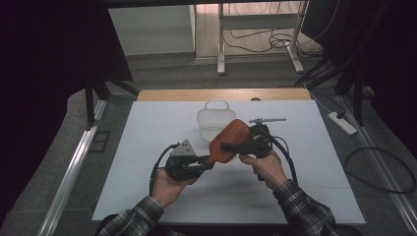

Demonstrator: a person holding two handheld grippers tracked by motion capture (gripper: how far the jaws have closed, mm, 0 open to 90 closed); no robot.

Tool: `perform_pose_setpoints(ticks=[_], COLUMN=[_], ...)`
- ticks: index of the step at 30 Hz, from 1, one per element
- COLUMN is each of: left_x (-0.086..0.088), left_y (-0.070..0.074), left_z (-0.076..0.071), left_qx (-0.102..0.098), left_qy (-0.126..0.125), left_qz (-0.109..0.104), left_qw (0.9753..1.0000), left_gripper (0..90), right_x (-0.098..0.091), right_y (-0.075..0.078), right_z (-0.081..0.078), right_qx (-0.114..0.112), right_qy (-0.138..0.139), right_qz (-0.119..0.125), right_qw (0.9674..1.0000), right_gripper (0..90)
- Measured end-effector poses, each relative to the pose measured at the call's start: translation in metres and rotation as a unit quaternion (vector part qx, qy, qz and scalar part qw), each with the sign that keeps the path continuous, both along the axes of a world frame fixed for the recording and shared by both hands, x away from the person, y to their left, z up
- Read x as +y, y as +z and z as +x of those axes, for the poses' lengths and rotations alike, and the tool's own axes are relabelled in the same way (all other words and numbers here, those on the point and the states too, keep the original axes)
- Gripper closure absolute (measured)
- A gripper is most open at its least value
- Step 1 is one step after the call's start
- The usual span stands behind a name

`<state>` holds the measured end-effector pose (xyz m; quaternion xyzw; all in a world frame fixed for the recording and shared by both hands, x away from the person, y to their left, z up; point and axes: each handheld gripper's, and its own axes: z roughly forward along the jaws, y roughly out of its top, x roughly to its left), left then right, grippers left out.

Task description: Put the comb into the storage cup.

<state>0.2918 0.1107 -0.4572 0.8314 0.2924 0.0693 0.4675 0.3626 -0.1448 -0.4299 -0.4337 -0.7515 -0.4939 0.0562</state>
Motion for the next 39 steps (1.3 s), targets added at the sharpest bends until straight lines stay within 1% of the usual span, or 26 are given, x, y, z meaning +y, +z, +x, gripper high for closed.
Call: perform_pose_setpoints(ticks=[1,2,3,4,5,7,9,10,14,15,16,17,18,19,20,22,24,25,28,31,36,39], left_x=[0.0,0.0,0.0,0.0,0.0,0.0,-0.001,-0.002,-0.003,-0.003,-0.004,-0.005,-0.006,-0.006,-0.007,-0.007,-0.008,-0.008,-0.008,-0.007,-0.007,-0.006], left_y=[0.0,0.0,-0.001,-0.001,-0.001,-0.002,-0.002,-0.003,-0.004,-0.004,-0.005,-0.006,-0.006,-0.006,-0.007,-0.007,-0.008,-0.009,-0.01,-0.011,-0.01,-0.01], left_z=[0.0,0.0,0.0,0.0,0.0,0.0,0.0,0.0,0.001,0.001,0.001,0.001,0.001,0.001,0.002,0.002,0.003,0.004,0.005,0.006,0.006,0.007], left_qx=[0.0,0.0,-0.001,-0.001,-0.002,-0.001,-0.002,-0.002,-0.003,-0.003,-0.004,-0.004,-0.005,-0.005,-0.003,-0.004,-0.002,0.003,0.005,0.009,0.008,0.009], left_qy=[0.0,0.0,0.001,0.001,0.003,0.002,0.002,0.002,0.002,0.002,0.003,0.0,0.0,0.0,-0.002,-0.002,-0.004,-0.006,-0.008,-0.012,-0.011,-0.011], left_qz=[0.0,0.0,-0.001,-0.002,-0.001,-0.002,0.002,0.002,0.008,0.008,0.011,0.015,0.017,0.017,0.017,0.017,0.018,0.018,0.017,0.015,0.014,0.013], left_qw=[1.0,1.0,1.0,1.0,1.0,1.0,1.0,1.0,1.0,1.0,0.9999,0.9999,0.9998,0.9998,0.9999,0.9998,0.9998,0.9998,0.9998,0.9998,0.9998,0.9998], left_gripper=[71.4,71.4,71.4,71.4,71.4,71.4,71.4,71.4,71.4,71.5,71.5,71.4,71.4,71.4,71.4,71.4,71.3,71.3,71.2,70.8,70.1,69.7], right_x=[0.0,0.0,-0.001,-0.003,-0.004,-0.005,-0.006,-0.008,-0.011,-0.011,-0.012,-0.014,-0.015,-0.015,-0.016,-0.016,-0.016,-0.016,-0.016,-0.015,-0.015,-0.014], right_y=[0.0,0.0,0.001,0.002,0.002,0.002,0.002,0.001,0.0,0.0,-0.001,-0.001,0.0,0.0,0.0,0.0,0.001,0.001,0.001,0.002,0.003,0.003], right_z=[0.0,0.0,0.0,0.0,0.0,0.0,0.001,0.001,0.002,0.002,0.002,0.003,0.003,0.003,0.003,0.003,0.002,0.002,0.002,0.001,-0.001,-0.001], right_qx=[0.003,0.003,0.003,0.003,0.004,0.005,0.01,0.02,0.036,0.036,0.039,0.051,0.055,0.055,0.064,0.067,0.07,0.071,0.074,0.075,0.068,0.068], right_qy=[0.002,0.002,0.002,0.003,0.004,0.004,0.003,0.004,0.003,0.003,0.005,0.003,0.004,0.004,0.004,0.003,0.006,0.006,0.005,0.007,0.007,0.005], right_qz=[0.003,0.003,0.005,0.015,0.017,0.02,0.027,0.041,0.066,0.066,0.072,0.087,0.094,0.094,0.106,0.108,0.111,0.111,0.11,0.11,0.11,0.11], right_qw=[1.0,1.0,1.0,0.9999,0.9998,0.9998,0.9996,0.9989,0.9972,0.9972,0.9966,0.9949,0.994,0.994,0.9923,0.9919,0.9914,0.9912,0.9911,0.9911,0.9916,0.9916], right_gripper=[13.1,13.1,15.0,19.6,22.3,23.0,26.5,31.0,38.2,38.2,40.0,43.7,45.3,45.3,47.9,48.7,51.9,52.7,53.9,54.7,55.1,55.3])
